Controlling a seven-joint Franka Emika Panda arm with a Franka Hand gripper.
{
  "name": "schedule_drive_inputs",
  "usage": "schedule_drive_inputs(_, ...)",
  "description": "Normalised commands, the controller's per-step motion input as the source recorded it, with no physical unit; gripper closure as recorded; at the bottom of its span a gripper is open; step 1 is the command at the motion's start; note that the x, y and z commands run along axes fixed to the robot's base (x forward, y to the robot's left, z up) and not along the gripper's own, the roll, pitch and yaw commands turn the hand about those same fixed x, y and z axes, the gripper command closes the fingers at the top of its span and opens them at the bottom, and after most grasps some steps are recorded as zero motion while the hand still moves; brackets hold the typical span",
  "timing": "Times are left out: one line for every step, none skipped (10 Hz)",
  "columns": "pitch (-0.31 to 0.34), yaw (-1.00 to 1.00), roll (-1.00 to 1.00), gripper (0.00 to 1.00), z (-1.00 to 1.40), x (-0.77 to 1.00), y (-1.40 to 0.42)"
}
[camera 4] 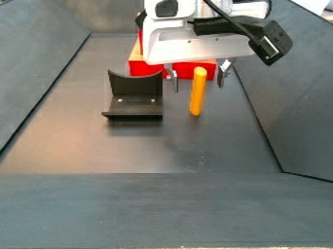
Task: Pick up the oval object. Move up. Move to above the board. Insert the oval object.
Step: Pick up the oval object.
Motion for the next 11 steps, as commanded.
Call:
schedule_drive_inputs(0.000, 0.00, 0.00, 1.00, 0.00, 0.00, 0.00)
schedule_drive_inputs(0.000, 0.00, 0.00, 1.00, 0.00, 0.00, 0.00)
schedule_drive_inputs(0.000, 0.00, 0.00, 1.00, 0.00, 0.00, 0.00)
schedule_drive_inputs(0.000, 0.00, 0.00, 1.00, 0.00, 0.00, 0.00)
schedule_drive_inputs(0.000, 0.00, 0.00, 1.00, 0.00, 0.00, 0.00)
schedule_drive_inputs(0.000, 0.00, 0.00, 1.00, 0.00, 0.00, 0.00)
schedule_drive_inputs(0.000, 0.00, 0.00, 1.00, 0.00, 0.00, 0.00)
schedule_drive_inputs(0.000, 0.00, 0.00, 1.00, 0.00, 0.00, 0.00)
schedule_drive_inputs(0.000, 0.00, 0.00, 1.00, 0.00, 0.00, 0.00)
schedule_drive_inputs(0.000, 0.00, 0.00, 1.00, 0.00, 0.00, 0.00)
schedule_drive_inputs(0.000, 0.00, 0.00, 1.00, 0.00, 0.00, 0.00)
